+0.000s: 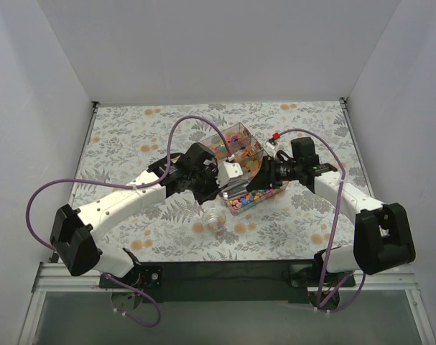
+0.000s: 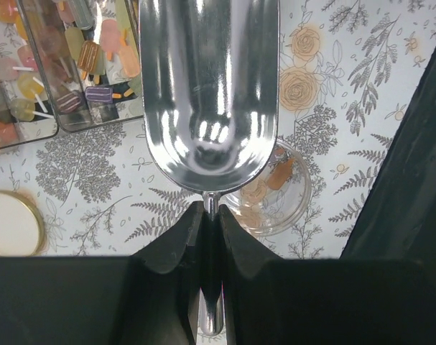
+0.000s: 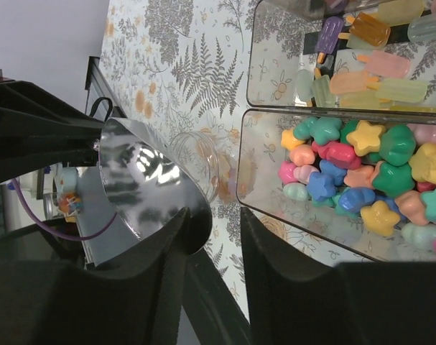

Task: Pack the candies
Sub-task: Adjust the spatula.

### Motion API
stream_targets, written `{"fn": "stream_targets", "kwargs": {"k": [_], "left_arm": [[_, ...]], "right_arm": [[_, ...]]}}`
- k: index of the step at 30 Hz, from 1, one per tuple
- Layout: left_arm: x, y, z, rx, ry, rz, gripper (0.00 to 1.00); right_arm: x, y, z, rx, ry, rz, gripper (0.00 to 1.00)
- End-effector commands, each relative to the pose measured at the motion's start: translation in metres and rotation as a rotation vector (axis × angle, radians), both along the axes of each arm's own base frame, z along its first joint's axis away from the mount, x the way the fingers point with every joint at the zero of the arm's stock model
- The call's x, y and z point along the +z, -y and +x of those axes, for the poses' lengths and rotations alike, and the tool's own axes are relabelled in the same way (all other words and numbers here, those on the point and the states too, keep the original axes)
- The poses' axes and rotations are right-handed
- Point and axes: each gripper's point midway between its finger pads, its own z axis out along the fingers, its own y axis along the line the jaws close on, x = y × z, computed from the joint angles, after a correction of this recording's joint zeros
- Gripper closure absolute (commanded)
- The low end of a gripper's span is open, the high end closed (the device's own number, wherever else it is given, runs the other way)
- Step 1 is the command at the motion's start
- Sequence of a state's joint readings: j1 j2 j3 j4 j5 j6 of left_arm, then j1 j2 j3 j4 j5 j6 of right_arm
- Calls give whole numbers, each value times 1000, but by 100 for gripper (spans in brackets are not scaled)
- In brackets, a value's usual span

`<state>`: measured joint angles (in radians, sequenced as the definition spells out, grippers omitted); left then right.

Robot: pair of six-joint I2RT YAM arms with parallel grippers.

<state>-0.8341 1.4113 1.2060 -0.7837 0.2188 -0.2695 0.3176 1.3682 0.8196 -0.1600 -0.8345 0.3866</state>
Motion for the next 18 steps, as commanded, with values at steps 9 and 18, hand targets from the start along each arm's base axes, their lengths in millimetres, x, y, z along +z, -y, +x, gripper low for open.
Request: {"fn": "stream_targets", "kwargs": {"k": [9, 18], "left_arm": [[43, 18, 8, -9, 61, -265, 100], [54, 27, 17, -2, 93, -331, 100]], "right_arm": [[-5, -4, -1, 27, -22, 17, 65], [-9, -4, -2, 29, -42, 15, 65]]}}
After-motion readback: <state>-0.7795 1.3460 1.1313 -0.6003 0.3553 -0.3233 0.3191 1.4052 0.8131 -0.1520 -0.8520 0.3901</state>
